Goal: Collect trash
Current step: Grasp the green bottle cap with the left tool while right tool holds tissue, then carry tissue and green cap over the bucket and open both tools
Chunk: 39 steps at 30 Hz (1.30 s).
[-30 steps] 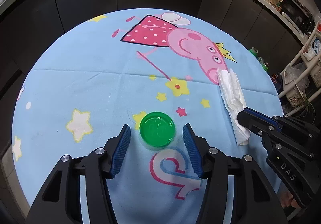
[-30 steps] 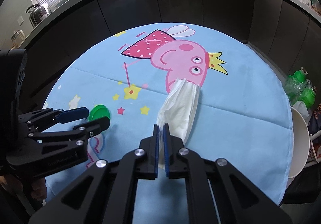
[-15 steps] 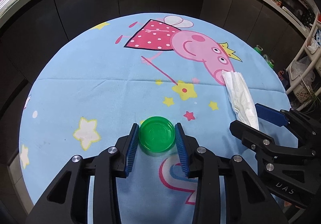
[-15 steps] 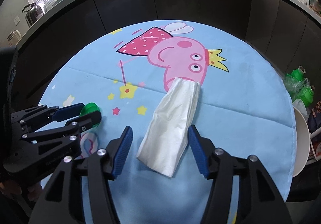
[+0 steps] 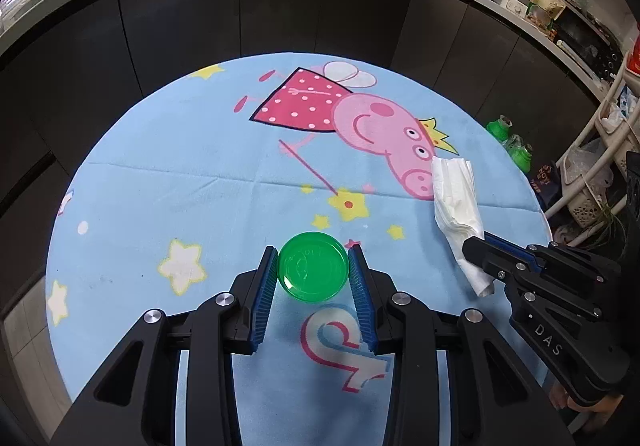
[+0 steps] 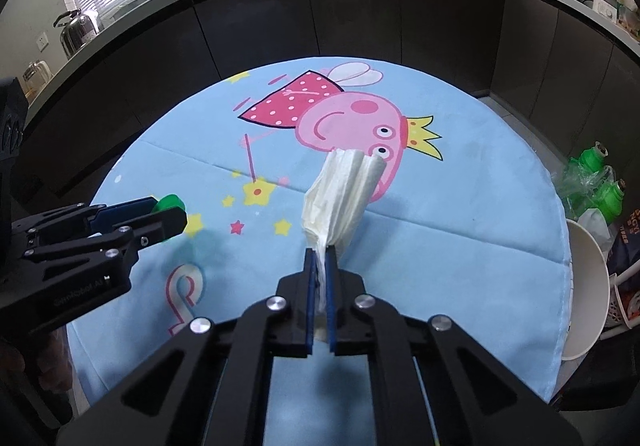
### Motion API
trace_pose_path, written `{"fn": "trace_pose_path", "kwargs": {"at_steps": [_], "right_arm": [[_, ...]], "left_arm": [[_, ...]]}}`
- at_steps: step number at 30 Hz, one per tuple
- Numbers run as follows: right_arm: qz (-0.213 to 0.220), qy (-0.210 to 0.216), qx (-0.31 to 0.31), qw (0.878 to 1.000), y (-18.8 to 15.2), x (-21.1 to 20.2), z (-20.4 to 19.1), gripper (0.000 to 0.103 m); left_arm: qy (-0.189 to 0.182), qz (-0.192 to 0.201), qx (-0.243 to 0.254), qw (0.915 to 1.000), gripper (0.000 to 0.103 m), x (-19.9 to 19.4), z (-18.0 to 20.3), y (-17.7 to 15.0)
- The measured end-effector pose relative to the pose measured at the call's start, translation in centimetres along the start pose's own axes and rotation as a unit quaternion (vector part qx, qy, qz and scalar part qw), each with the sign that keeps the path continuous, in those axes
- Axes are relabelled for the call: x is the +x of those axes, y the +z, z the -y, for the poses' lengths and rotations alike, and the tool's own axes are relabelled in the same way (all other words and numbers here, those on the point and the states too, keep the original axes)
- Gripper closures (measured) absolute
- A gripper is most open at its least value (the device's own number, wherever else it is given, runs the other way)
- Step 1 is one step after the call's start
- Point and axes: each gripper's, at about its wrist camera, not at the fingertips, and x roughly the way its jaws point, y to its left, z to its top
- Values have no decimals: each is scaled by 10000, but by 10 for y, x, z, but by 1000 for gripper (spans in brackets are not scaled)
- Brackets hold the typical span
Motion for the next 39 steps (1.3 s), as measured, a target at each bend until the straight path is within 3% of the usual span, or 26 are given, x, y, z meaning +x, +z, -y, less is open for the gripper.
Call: {"fn": "trace_pose_path", "kwargs": {"at_steps": [10,19,26,39], "right_arm": [[546,170,234,9981,6,-54,19,97],[949,106,590,9937,1,-94,57,97],[1170,-59,1037,9877,-11,-117,103,97],[1327,-420,2054,9687,-53,-138,208,97]], "left_arm": [[-147,264,147,9994,69,-29,25,10],[-605,562,338,9960,69,-58,63,22],[-872,640,804,9909,69,-63,116,36],[-1455,419,1475,9774,69,-31,226,59]]}}
